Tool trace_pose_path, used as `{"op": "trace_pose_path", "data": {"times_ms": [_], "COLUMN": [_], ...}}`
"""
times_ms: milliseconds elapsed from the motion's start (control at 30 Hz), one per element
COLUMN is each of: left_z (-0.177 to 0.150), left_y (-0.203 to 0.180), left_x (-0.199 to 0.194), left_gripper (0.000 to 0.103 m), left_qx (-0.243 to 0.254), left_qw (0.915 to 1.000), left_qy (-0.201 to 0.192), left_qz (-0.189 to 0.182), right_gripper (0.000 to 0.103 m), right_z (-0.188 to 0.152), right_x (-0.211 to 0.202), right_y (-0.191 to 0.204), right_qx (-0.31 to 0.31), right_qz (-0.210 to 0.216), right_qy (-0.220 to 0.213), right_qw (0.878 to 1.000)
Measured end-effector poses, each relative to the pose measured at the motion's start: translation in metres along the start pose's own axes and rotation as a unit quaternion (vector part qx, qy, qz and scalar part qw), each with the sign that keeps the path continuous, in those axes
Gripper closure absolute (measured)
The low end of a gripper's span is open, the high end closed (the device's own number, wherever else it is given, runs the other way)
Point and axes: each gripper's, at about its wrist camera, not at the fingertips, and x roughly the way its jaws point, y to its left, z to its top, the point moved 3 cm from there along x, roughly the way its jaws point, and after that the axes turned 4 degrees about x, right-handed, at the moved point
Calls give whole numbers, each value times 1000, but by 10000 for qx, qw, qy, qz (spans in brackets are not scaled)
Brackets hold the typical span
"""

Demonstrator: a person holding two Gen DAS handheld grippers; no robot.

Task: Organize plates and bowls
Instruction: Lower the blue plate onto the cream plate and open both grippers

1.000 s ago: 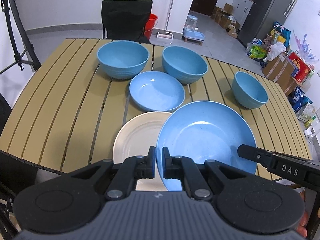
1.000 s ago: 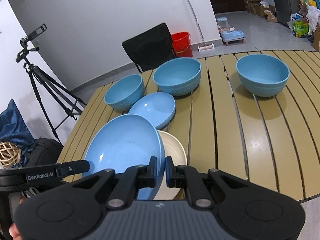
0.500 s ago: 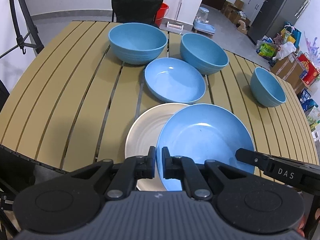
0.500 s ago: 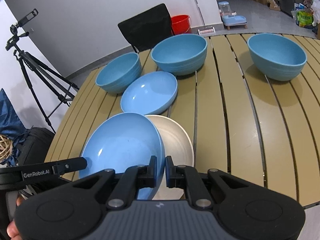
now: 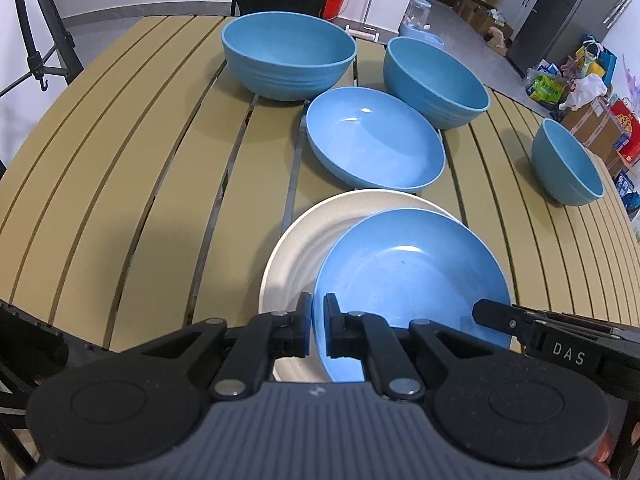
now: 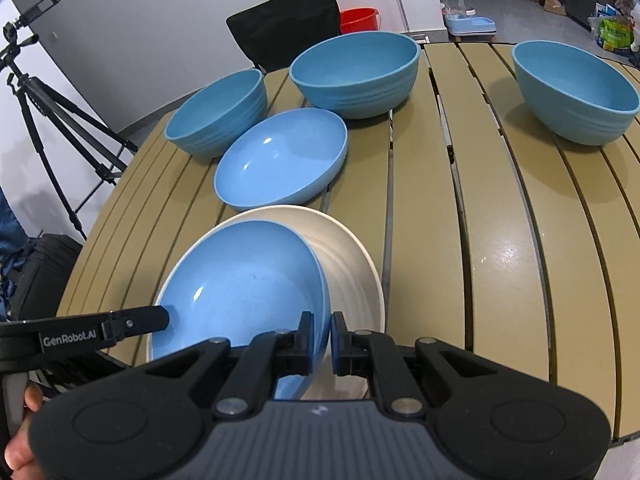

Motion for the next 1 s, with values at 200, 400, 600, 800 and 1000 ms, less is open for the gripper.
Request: {"op": "trace_pose_path", "data": {"times_ms": [200,400,600,800,1000], "left_z": [0,-1,-2,-5,-1], "left_y": [1,1,0,-1,-2], "left_x": [3,7,9,12,-1], "left_gripper": [96,96,96,96,94], "left_qx": [21,27,62,29,45], "left_qw": [10000,10000,10000,10000,9994], "left_qy": [-79,-49,-55,-63,-318], "left_qz": [48,25,52,63,124], "right_gripper": [95,95,95,95,89], "right_z": [-2,-2,-1,-1,1], "right_x": [10,15,18,19,12], "right_y": [0,-1,-3,-4,-5], "right_qx": [-63,-105,-98,-83,-59], "right_qz": [-26,-83,-77,-39,20], "right_qy": [77,92,128,150,43], "right_qw": [9999,9999,9998,9998,10000]}}
